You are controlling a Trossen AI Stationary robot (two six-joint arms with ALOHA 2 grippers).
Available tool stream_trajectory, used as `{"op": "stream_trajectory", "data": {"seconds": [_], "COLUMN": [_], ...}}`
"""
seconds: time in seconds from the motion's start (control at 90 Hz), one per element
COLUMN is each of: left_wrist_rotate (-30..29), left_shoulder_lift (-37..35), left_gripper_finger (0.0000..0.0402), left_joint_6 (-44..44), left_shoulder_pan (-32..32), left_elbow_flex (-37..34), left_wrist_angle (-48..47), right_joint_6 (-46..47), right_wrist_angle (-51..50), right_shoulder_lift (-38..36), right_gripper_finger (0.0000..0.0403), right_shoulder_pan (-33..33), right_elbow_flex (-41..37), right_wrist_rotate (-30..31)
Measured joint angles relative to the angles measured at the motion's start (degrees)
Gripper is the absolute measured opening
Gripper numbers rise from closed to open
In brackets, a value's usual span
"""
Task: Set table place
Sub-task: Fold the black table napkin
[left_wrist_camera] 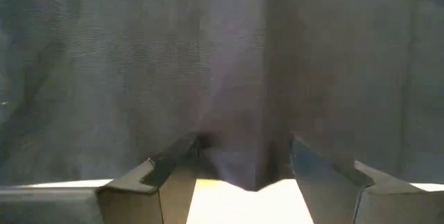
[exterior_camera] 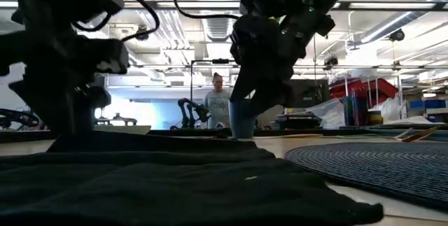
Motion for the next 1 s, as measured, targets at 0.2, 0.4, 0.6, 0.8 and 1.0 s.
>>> {"op": "stream_trajectory", "data": {"seconds": [0.2,0.4,0.6,0.8,1.0], "left_wrist_rotate": [-1.31,-1.0,-1.54,-4.89,-8.04], "left_shoulder_lift": [3.52,2.89,0.42,-2.07,-2.77], "left_gripper_finger": [0.0062,0.0002,0.0,0.0,0.0], "left_joint_6": [-0.02,0.21,2.86,4.45,5.69], "left_shoulder_pan": [-0.33,-0.33,-0.31,0.08,1.19], "left_elbow_flex": [2.49,7.57,14.65,21.47,25.49], "left_wrist_angle": [0.61,-8.65,-21.82,-28.37,-31.41], "right_joint_6": [1.2,1.19,0.63,-3.27,-5.26], "right_wrist_angle": [0.12,-0.69,-0.78,0.31,4.41], "right_shoulder_lift": [-0.55,-4.55,-8.48,-8.21,-6.81], "right_gripper_finger": [0.0191,0.0152,0.0119,0.0118,0.0163], "right_shoulder_pan": [2.16,4.12,4.63,5.63,5.76], "right_elbow_flex": [-0.04,-0.15,-1.07,-1.46,-1.53], "right_wrist_rotate": [4.0,9.41,10.96,9.41,6.25]}}
